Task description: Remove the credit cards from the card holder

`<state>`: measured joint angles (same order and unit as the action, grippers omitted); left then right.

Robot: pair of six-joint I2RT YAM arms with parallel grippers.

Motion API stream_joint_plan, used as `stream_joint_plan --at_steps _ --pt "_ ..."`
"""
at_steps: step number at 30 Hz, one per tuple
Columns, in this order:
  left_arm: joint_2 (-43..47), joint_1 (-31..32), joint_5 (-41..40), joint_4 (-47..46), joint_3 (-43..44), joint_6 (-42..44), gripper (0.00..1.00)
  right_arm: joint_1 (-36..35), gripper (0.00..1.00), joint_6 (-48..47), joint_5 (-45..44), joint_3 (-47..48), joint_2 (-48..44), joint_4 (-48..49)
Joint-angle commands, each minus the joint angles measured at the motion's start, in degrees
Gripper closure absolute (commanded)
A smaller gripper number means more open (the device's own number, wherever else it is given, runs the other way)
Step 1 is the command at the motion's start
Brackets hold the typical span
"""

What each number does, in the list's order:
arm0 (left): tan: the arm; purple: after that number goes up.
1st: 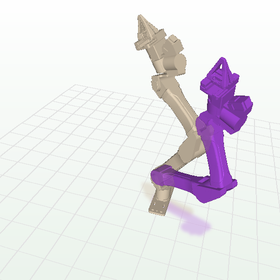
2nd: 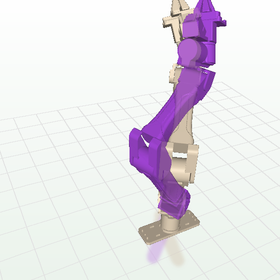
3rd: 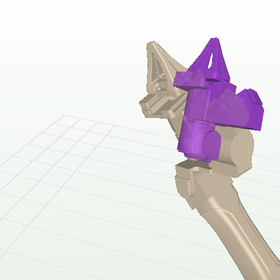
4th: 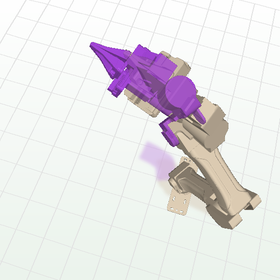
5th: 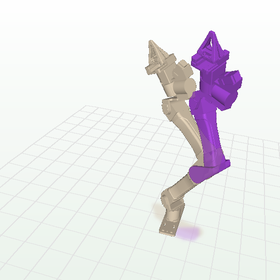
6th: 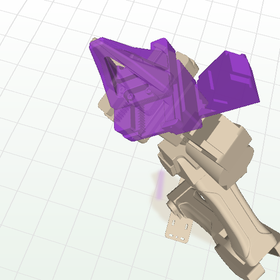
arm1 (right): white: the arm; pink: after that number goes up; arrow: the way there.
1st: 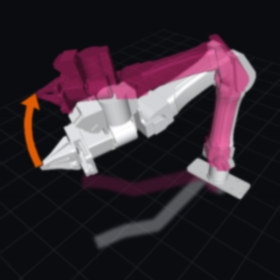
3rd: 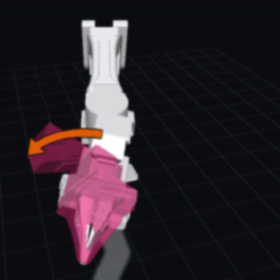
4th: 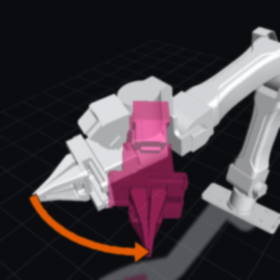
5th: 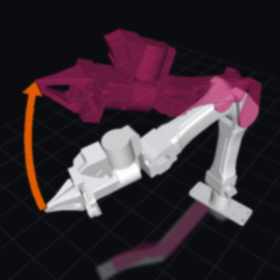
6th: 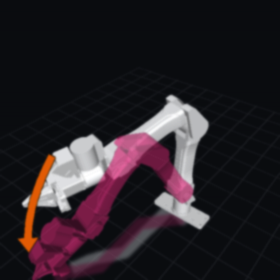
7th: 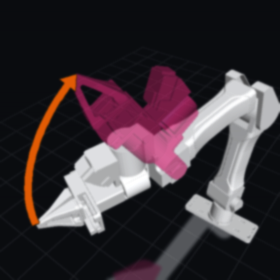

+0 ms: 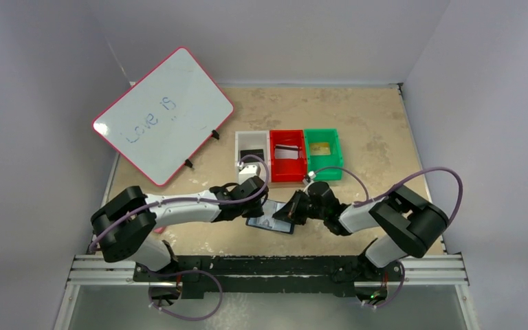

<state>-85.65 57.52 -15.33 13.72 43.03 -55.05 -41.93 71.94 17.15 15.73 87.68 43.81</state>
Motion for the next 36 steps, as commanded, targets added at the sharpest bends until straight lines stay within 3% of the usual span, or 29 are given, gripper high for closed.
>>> stream_joint_plan --at_steps 1,12,19,27,32,36 --pt "-0.86 1.36 -2.28 3.05 -3.2 -1.44 0.83 0.79 1.0 -1.98 0.34 -0.33 -1.94 -4.02" --pt "0.09 2.02 -4.3 4.11 -3.78 -1.78 0.84 0.98 1.0 -2.4 -3.78 -0.73 -11.74 -13.87" --pt "-1.35 2.09 -1.45 2.53 -2.8 -0.9 0.84 0.98 0.77 -2.92 -4.12 1.39 -11.31 -13.91" --pt "-3.38 2.39 -0.28 2.71 -1.66 -0.37 0.85 0.98 0.71 -1.72 -1.95 1.6 -3.28 -5.74" --pt "-3.75 2.54 -0.13 3.3 -1.44 -0.05 0.86 0.98 0.76 0.09 -1.47 0.16 -1.47 -1.12" --pt "-3.03 2.61 -1.02 3.67 -1.59 -0.39 0.87 0.98 0.89 0.55 -2.56 -0.27 -2.8 -1.99"
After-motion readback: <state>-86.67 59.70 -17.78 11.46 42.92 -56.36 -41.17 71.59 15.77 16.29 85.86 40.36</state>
